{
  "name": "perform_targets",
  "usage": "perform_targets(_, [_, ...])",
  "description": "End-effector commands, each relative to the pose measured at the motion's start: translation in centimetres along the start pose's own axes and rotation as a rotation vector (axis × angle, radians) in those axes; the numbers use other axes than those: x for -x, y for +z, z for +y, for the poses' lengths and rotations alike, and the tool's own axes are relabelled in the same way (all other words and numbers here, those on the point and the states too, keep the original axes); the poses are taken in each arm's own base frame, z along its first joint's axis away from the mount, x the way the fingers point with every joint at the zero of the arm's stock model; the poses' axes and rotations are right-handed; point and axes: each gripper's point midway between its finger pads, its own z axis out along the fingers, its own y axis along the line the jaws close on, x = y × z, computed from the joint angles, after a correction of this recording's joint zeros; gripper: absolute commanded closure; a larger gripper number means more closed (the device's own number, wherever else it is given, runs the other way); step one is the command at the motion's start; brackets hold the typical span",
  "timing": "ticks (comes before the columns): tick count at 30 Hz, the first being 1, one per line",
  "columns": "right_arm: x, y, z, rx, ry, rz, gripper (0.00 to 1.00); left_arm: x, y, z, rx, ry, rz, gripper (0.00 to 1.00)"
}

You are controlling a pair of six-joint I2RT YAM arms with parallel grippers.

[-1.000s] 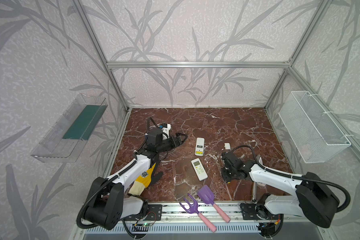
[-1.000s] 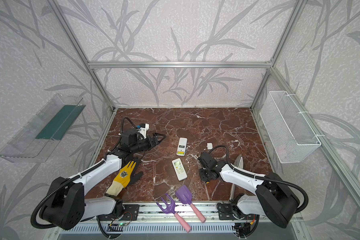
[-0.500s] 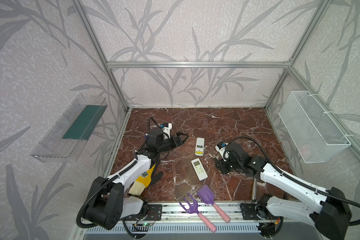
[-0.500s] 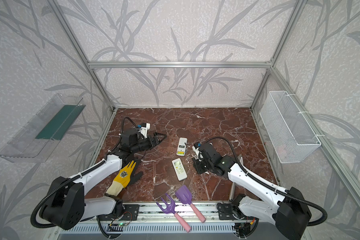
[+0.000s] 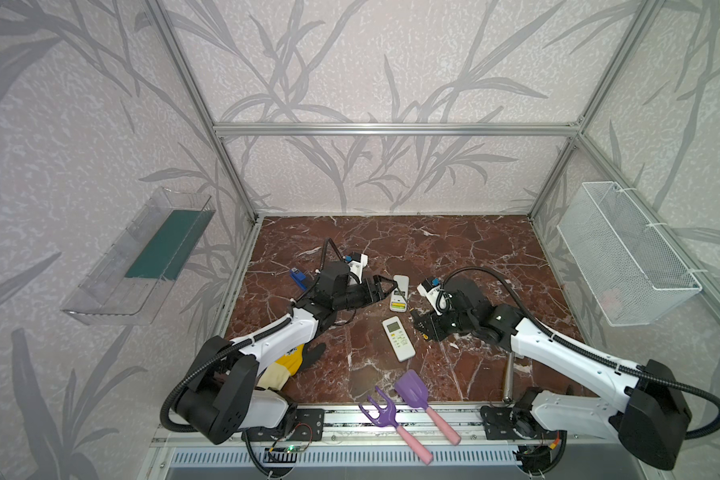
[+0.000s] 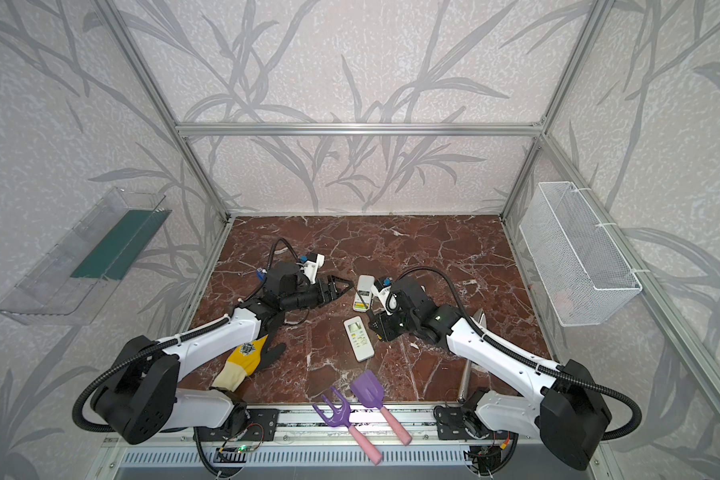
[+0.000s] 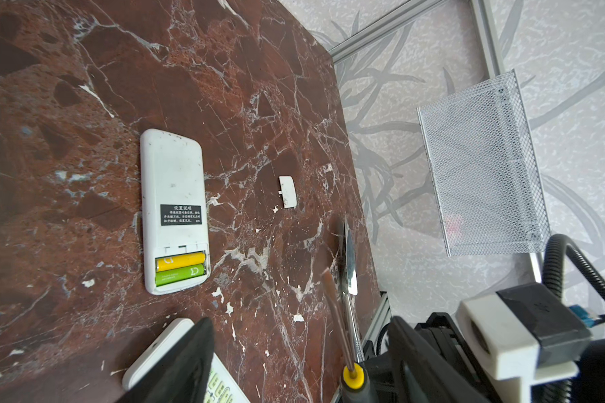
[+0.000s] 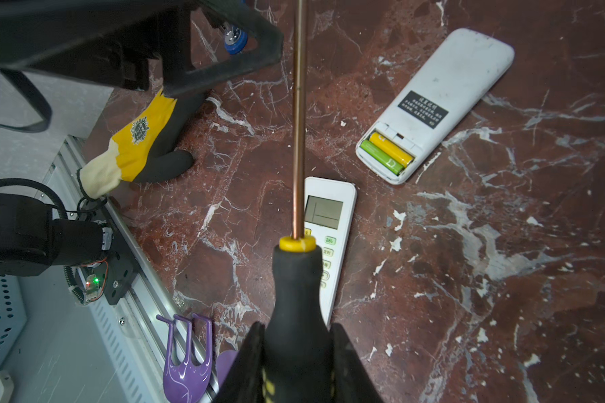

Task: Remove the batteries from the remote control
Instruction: 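Lift the screwdriver with the right gripper and carry it toward the remote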

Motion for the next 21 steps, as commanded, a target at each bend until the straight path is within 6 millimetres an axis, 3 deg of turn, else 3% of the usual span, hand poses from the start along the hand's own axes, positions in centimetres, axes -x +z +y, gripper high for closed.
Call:
perform_targets(1, [2.4, -0.3, 2.1, 0.077, -0.029, -0.056, 0.9, 1.9, 0.5, -1.8, -0.038, 0.019, -0.05, 0.27])
perform_targets(7, [2.7, 0.3, 2.4, 0.075, -0.047, -0.047, 0.91, 2.4, 1.4, -2.0, -0.054, 0.002, -0.052, 0.41])
perform_targets(21, [3.6, 2.2, 2.7, 0.097, -0.062, -0.03, 0.91, 1.8, 1.9, -1.6, -0.071, -0.013, -0.044, 1.0])
